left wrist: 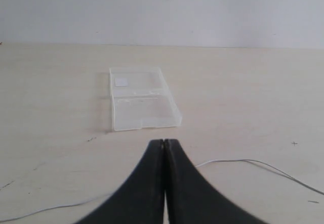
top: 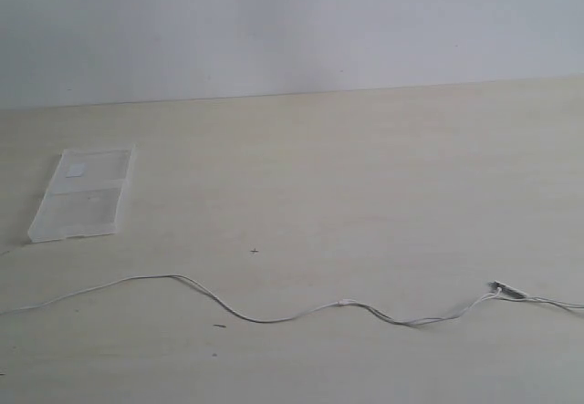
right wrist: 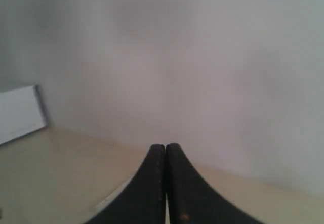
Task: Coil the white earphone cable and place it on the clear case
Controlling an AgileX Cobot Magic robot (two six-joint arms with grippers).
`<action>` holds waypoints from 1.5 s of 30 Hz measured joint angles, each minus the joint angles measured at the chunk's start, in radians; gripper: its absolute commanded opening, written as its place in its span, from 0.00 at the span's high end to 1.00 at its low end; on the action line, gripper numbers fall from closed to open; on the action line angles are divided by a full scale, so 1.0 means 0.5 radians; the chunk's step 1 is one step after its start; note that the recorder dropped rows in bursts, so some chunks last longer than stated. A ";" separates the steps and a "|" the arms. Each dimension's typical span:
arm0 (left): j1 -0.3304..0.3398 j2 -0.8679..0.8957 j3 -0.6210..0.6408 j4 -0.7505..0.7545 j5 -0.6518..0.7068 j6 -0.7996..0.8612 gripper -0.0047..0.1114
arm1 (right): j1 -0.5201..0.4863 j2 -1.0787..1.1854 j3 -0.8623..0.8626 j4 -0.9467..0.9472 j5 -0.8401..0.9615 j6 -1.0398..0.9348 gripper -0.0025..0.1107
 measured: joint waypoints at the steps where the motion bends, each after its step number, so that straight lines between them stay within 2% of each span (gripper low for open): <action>1: 0.000 0.000 0.000 0.000 0.000 0.000 0.96 | 0.000 0.172 -0.005 -0.068 -0.162 0.156 0.98; 3: 0.000 0.000 0.000 0.000 0.000 0.000 0.96 | 0.000 0.388 -0.005 -0.113 -0.247 0.284 0.98; 6: 0.000 0.000 0.000 0.000 0.000 0.000 0.96 | 0.000 0.621 -0.005 0.061 -0.294 0.403 0.98; 8: 0.000 0.000 0.000 0.000 0.000 0.000 0.96 | 0.000 0.706 -0.014 0.191 -0.370 0.265 0.98; 10: 0.000 0.000 0.000 0.000 0.000 0.000 0.96 | 0.012 0.811 -0.097 0.167 -0.538 0.132 0.98; 13: 0.000 0.000 0.000 0.000 0.000 0.000 0.96 | 0.159 1.000 -0.303 -0.057 -0.642 0.213 0.98; 17: 0.000 0.000 0.000 0.000 0.000 0.000 0.96 | 0.306 1.228 -0.519 -0.122 -0.646 0.244 0.98; 27: 0.000 0.000 0.000 0.000 0.000 0.000 0.96 | 0.612 1.419 -0.620 -0.141 -0.160 0.506 0.98; 30: 0.000 0.000 0.000 0.000 0.000 0.000 0.96 | 0.727 1.344 -0.581 0.000 0.012 0.530 0.98; 34: 0.000 0.000 0.000 0.000 0.000 0.000 0.96 | 0.958 1.186 -0.435 0.182 0.325 0.430 0.98; 39: 0.000 0.000 0.000 0.000 0.000 0.000 0.96 | 1.283 1.055 -0.226 0.212 0.723 0.263 0.98; 45: 0.000 0.000 0.000 0.000 0.000 0.000 0.96 | 1.523 1.026 -0.140 0.213 0.796 0.104 0.98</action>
